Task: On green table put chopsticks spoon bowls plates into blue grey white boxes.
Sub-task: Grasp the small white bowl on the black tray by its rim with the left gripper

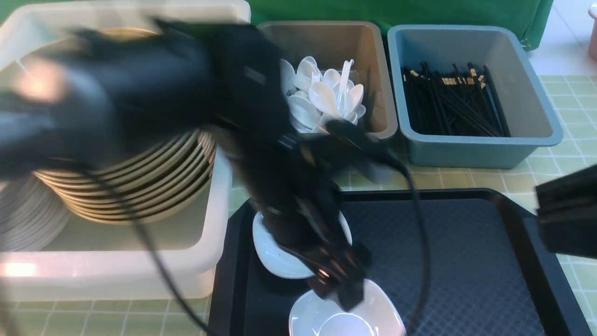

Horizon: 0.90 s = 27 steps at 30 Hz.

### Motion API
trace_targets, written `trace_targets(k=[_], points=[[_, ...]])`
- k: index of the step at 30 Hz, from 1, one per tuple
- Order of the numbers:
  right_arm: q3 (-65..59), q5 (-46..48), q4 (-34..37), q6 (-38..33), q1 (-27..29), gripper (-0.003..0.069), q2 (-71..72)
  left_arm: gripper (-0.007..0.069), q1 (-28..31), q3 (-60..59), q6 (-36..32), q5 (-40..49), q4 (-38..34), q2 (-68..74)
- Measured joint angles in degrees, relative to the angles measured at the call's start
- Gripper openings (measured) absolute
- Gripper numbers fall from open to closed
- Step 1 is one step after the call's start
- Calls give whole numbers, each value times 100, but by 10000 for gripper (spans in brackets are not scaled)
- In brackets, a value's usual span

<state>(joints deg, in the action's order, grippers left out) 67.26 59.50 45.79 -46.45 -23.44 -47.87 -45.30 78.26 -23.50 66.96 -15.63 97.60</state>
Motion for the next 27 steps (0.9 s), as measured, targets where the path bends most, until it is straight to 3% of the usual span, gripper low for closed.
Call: trace_targets(k=[7,14,17,27], points=[[20,28,5,11,0,104,181,574,-441,1078,-469,-47,684,1254],[20,110,5,18,0,110,204,574,-562,1393,-3354,130,794,1765],[20,149,5,18,0,110,204,574,-562,1393,-3994,229,801,1803],[20,192,5,18,0,118,204,574,-546,1405,-4325,96,800,2284]])
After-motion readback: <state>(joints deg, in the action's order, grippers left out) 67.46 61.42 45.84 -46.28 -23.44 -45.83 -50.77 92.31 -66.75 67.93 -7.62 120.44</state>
